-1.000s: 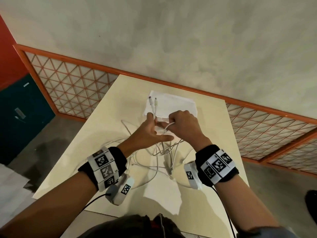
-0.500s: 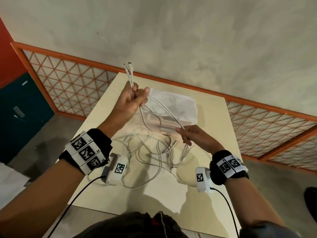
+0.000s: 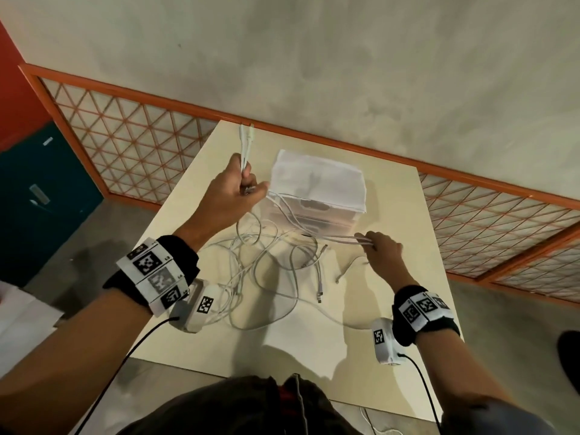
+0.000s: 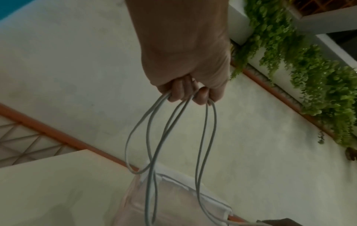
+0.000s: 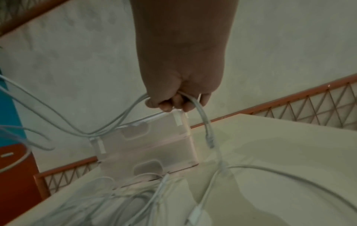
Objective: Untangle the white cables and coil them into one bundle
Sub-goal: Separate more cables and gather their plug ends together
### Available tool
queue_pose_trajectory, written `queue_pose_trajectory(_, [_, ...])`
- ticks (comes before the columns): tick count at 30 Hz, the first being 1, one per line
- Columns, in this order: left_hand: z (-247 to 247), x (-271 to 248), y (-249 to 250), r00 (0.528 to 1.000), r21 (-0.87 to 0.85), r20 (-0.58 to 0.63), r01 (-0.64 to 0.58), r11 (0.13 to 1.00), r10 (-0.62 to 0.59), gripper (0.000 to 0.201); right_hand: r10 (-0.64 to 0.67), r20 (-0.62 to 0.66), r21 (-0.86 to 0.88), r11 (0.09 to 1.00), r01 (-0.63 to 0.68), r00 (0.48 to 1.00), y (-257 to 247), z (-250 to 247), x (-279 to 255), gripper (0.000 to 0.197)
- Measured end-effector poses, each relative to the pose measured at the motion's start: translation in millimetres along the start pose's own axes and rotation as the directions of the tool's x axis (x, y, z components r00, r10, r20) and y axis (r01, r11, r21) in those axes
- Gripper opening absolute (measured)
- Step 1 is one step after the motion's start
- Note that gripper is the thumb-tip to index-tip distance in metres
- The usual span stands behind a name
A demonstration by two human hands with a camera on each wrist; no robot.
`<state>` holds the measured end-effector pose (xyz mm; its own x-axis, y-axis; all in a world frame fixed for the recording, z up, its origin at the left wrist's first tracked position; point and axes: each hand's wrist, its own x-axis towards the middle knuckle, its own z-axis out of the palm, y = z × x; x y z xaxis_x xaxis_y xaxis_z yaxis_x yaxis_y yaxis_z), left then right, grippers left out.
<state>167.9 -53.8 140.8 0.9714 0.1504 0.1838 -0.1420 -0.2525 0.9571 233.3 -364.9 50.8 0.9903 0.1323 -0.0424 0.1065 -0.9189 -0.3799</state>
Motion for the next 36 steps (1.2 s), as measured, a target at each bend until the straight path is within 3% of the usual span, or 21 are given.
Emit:
queue_pose_trajectory(3, [1, -5, -3, 0.999, 0.138, 0.047, -0.022, 0.99, 0.015, 0.032, 0.098, 0.021, -0.126, 0.987, -0.094, 0.995, 12, -4, 0, 0.039])
queue_pose_trajectory(6, [2, -9, -4, 0.994, 0.181, 0.107, -0.037, 0.983, 0.017, 0.036, 0.141, 0.262, -0.218, 0.972, -0.084, 0.955, 18, 0, -10, 0.035])
queue_pose_trajectory(9, [3, -12, -6, 0.991, 0.244, 0.129, -0.071, 0.967, 0.04, 0.037, 0.175, 0.497, -0.311, 0.95, -0.014, 0.85, 18, 12, -25, 0.041])
queue_pose_trajectory(12, [5, -15, -15, 0.989, 0.351, 0.139, -0.094, 0.932, 0.047, 0.039, 0.098, 0.645, -0.182, 0.983, 0.028, 0.758, 23, 26, -37, 0.039])
queue_pose_trajectory(16, [6, -17, -19, 0.979, 0.339, 0.202, -0.077, 0.938, 0.007, 0.031, 0.047, 0.833, -0.092, 0.994, 0.056, 0.552, 15, 36, -48, 0.044])
queue_pose_trajectory(17, [7, -17, -19, 0.97, 0.311, 0.242, -0.048, 0.949, -0.03, 0.029, 0.04, 0.832, -0.084, 0.995, 0.056, 0.554, 14, 37, -47, 0.046])
queue_pose_trajectory(18, [7, -18, -19, 0.953, 0.284, 0.296, -0.023, 0.958, -0.065, 0.029, 0.004, 0.805, -0.045, 0.997, 0.055, 0.593, 11, 37, -47, 0.048])
queue_pose_trajectory(21, [10, -22, -22, 0.886, 0.242, 0.445, 0.024, 0.97, -0.133, 0.032, -0.006, 0.508, 0.128, 0.989, -0.068, 0.862, 15, 39, -36, 0.038])
queue_pose_trajectory(22, [10, -23, -24, 0.868, 0.235, 0.475, 0.037, 0.971, -0.148, 0.032, -0.011, 0.364, 0.172, 0.983, -0.056, 0.931, 19, 44, -32, 0.031])
queue_pose_trajectory(23, [11, -24, -24, 0.852, 0.223, 0.499, 0.049, 0.974, -0.157, 0.034, -0.041, 0.278, 0.146, 0.989, 0.0, 0.96, 24, 49, -26, 0.023])
queue_pose_trajectory(24, [12, -25, -25, 0.841, 0.21, 0.516, 0.06, 0.976, -0.162, 0.036, -0.085, 0.269, 0.109, 0.992, 0.057, 0.959, 29, 56, -23, 0.024])
queue_pose_trajectory(26, [12, -25, -26, 0.832, 0.208, 0.527, 0.07, 0.976, -0.172, 0.04, -0.114, 0.366, 0.006, 0.993, 0.12, 0.924, 36, 72, -17, 0.041])
queue_pose_trajectory(29, [13, -25, -28, 0.816, 0.253, 0.549, 0.043, 0.967, -0.18, 0.041, -0.146, 0.378, -0.158, 0.963, 0.219, 0.914, 40, 90, -11, 0.023])
queue_pose_trajectory(33, [14, -25, -35, 0.784, 0.34, 0.58, 0.011, 0.94, -0.219, 0.047, -0.202, 0.115, 0.08, 0.978, 0.194, 0.973, 29, 82, -3, 0.014])
queue_pose_trajectory(36, [18, -25, -39, 0.768, 0.394, 0.594, -0.019, 0.919, -0.239, 0.048, -0.226, -0.121, 0.265, 0.931, 0.251, 0.967, 6, 50, 12, 0.009])
